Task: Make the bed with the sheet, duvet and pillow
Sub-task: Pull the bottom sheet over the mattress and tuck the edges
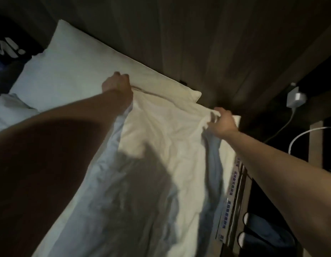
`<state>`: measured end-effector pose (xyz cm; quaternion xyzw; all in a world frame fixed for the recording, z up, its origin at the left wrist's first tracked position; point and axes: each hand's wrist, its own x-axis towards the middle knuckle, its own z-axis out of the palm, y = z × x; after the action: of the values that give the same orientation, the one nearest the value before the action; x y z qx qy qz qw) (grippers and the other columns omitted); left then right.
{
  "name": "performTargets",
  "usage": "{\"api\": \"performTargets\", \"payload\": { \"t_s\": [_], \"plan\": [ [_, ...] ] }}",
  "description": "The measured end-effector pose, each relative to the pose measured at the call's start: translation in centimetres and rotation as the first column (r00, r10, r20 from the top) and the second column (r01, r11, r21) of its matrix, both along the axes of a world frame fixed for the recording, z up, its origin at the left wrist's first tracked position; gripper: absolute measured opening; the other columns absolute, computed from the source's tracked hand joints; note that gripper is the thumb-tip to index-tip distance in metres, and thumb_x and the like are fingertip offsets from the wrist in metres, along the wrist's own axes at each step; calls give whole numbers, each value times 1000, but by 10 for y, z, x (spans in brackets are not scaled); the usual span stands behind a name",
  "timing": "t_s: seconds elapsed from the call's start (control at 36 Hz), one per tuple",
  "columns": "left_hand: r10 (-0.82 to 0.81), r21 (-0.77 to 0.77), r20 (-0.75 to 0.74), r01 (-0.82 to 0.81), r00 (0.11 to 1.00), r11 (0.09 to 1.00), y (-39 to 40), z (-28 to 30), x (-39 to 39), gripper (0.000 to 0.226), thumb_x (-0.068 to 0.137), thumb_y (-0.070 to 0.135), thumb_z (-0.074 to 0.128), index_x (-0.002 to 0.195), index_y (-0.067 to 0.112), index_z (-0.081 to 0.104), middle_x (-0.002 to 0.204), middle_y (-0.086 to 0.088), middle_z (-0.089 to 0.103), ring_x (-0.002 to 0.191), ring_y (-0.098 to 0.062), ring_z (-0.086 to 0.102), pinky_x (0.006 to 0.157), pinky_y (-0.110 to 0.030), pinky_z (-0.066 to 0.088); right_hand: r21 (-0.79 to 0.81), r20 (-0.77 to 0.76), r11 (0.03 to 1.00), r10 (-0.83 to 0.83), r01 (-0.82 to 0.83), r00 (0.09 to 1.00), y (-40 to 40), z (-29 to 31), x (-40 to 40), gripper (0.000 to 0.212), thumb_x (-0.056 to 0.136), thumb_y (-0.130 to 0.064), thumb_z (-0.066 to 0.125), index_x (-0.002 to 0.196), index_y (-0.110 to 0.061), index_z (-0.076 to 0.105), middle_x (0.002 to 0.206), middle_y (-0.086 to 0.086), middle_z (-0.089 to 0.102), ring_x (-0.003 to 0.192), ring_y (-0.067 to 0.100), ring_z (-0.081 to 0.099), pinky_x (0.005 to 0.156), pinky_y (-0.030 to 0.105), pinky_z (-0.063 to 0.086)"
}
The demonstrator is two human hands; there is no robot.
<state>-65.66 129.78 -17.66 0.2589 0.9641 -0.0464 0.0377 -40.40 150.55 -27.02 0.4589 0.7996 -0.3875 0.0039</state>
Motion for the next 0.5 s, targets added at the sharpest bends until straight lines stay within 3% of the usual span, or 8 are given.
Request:
{"api": "performTargets", "payload": {
  "t_s": [0.06, 0.11, 0.17, 0.25, 0.33, 0.42, 0.44, 0.5],
  "plan": [
    [-22, 87, 130, 11, 991, 996, -10, -12, 4, 47, 90, 35, 64, 132, 18, 53, 128, -12, 51, 111, -37, 58, 92, -42, 47, -46, 77, 995, 87, -84, 993, -19, -13, 7, 68, 88, -19, 71, 147, -13, 38, 149, 13, 37, 131, 31, 46, 110, 34, 38],
    [-41, 339, 173, -20, 984, 940, -25, -19, 7, 46, 87, 36, 64, 130, 24, 55, 133, -4, 50, 107, -30, 61, 95, -37, 46, -87, 94, 992, 104, -96, 990, -40, -28, 22, 66, 88, -20, 70, 146, -9, 40, 149, 15, 39, 135, 31, 42, 112, 34, 34],
    [8, 597, 144, -94, 989, 797, -41, -19, 9, 38, 87, 40, 61, 124, 28, 56, 131, 3, 51, 94, -19, 61, 90, -30, 47, -131, 86, 986, 116, -104, 990, -61, -41, 40, 56, 89, -19, 69, 139, -5, 48, 144, 16, 45, 133, 32, 43, 110, 34, 33],
    [231, 750, 110, -233, 967, 619, -78, -16, 2, 32, 89, 39, 52, 118, 25, 57, 126, 0, 56, 96, -19, 58, 92, -28, 44, -189, 94, 971, 165, -146, 982, -89, -54, 56, 58, 92, -24, 64, 145, -13, 42, 150, 9, 37, 138, 26, 38, 113, 32, 29],
    [408, 627, 200, -436, 891, 646, -132, -27, -24, 42, 83, 38, 45, 115, 17, 63, 121, -12, 62, 106, -32, 61, 96, -36, 47, -155, 8, 972, 177, -174, 984, -105, -52, 47, 59, 94, -26, 61, 147, -17, 37, 152, 6, 32, 139, 25, 36, 116, 34, 30],
    [411, 307, 496, -597, 765, 741, -177, -44, -33, 42, 87, 25, 57, 127, 11, 58, 118, -16, 62, 71, -36, 62, 53, -27, 55, -27, -93, 984, 172, -175, 981, -112, -35, 14, 62, 93, -27, 62, 148, -19, 35, 153, 5, 31, 141, 25, 31, 117, 34, 26],
    [383, 231, 568, -587, 729, 776, -188, -54, -32, 47, 87, 17, 65, 133, 12, 52, 119, -15, 61, 67, -35, 61, 48, -26, 53, -4, -115, 983, 181, -182, 977, -113, -29, 1, 66, 92, -29, 62, 150, -20, 32, 156, 5, 26, 143, 26, 28, 117, 34, 24],
    [286, 141, 615, -460, 735, 877, -190, -65, -21, 71, 73, 19, 79, 136, 18, 46, 119, -16, 60, 76, -36, 66, 56, -37, 58, 34, -131, 977, 212, -209, 968, -109, -18, -27, 73, 91, -33, 62, 153, -24, 24, 161, 2, 16, 146, 26, 21, 118, 35, 21]
  ]
}}
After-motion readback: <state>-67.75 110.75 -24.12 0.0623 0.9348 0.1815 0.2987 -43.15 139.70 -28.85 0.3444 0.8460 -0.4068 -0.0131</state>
